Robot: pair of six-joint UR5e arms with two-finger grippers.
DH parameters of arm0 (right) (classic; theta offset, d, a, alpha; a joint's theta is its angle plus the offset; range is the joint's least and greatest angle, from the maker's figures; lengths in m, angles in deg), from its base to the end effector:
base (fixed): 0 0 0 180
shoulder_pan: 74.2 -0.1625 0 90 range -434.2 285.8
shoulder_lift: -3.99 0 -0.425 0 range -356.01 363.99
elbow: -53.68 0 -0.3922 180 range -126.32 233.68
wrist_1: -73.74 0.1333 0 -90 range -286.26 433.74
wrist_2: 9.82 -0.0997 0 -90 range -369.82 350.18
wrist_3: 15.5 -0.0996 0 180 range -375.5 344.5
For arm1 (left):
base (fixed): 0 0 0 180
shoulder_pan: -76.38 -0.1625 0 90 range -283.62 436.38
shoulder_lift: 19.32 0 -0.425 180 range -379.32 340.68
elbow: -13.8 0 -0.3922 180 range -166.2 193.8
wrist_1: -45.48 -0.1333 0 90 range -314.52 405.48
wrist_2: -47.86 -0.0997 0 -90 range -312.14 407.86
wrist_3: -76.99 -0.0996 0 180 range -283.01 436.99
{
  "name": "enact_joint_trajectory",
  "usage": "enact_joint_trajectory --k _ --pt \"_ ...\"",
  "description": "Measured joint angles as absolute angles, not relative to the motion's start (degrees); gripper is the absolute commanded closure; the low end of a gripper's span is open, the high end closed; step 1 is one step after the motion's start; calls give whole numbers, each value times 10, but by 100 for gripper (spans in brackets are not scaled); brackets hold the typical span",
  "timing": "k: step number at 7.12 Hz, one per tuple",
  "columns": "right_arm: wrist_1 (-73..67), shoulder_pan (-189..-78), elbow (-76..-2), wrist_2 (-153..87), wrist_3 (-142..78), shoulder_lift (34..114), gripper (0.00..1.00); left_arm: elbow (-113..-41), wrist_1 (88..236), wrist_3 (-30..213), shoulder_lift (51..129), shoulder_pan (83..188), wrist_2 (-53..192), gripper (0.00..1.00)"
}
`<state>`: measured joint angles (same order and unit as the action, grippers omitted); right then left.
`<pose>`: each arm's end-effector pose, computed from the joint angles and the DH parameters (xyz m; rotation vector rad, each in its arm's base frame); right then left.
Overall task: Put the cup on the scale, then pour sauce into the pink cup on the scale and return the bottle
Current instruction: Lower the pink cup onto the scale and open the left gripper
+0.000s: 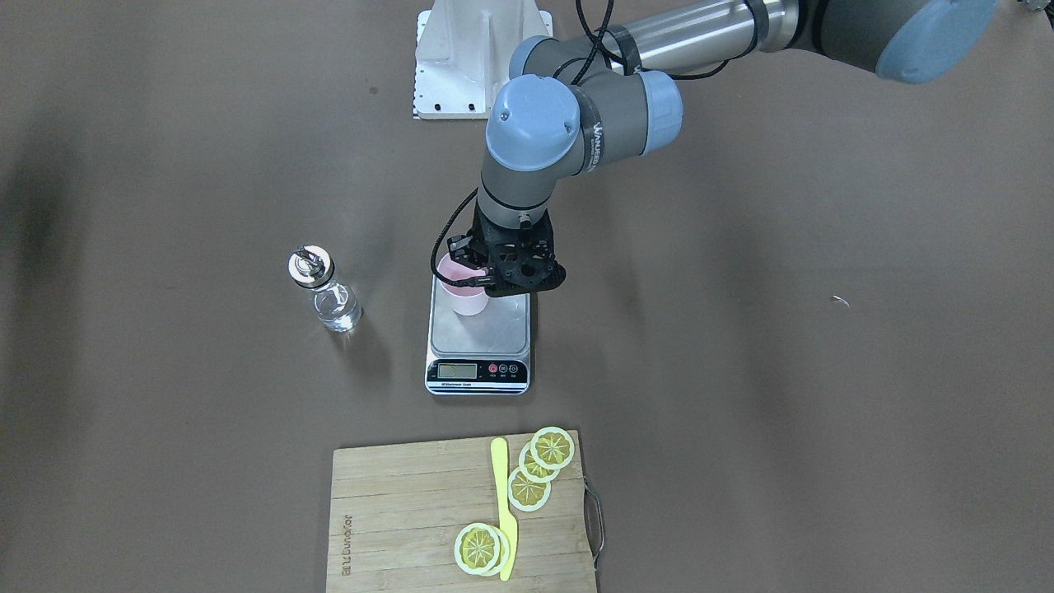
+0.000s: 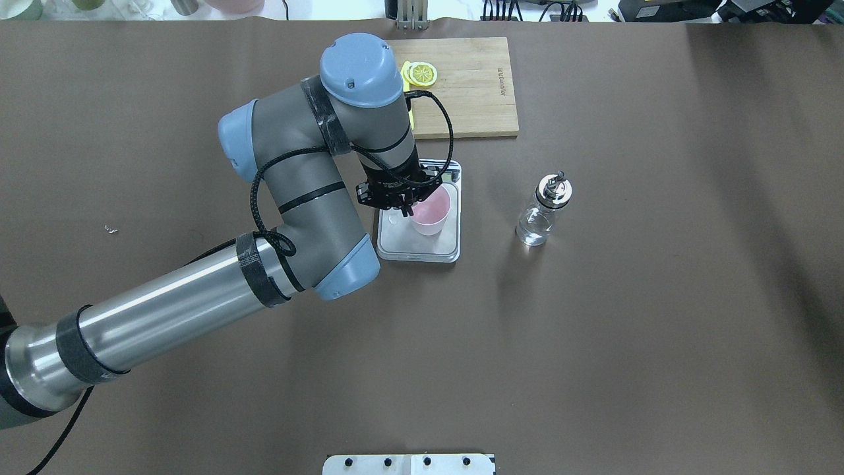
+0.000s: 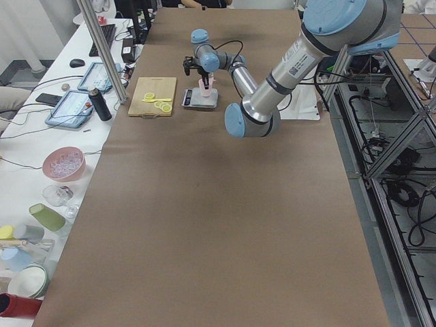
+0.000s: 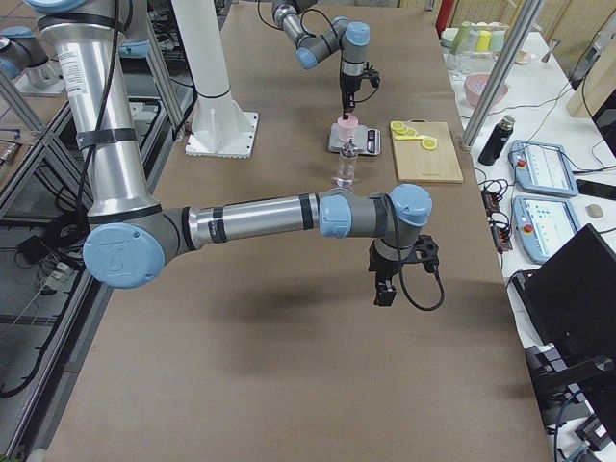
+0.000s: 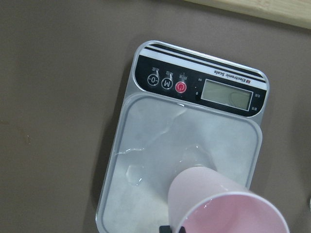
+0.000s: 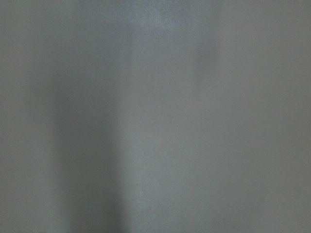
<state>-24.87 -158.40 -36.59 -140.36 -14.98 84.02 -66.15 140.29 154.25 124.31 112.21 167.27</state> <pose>0.0115 -0.5654 0.5842 -0.0054 -0.7084 -0.1157 0.5647 -0.5118 0.1272 -0.0999 0.9498 -0.1553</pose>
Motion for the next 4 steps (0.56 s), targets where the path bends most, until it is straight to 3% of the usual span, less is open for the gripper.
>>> enact_joint_trajectory --k 4 --pt "-249 -1584 -379 -1400 -149 841 0 -699 1431 1536 1215 1132 1636 1"
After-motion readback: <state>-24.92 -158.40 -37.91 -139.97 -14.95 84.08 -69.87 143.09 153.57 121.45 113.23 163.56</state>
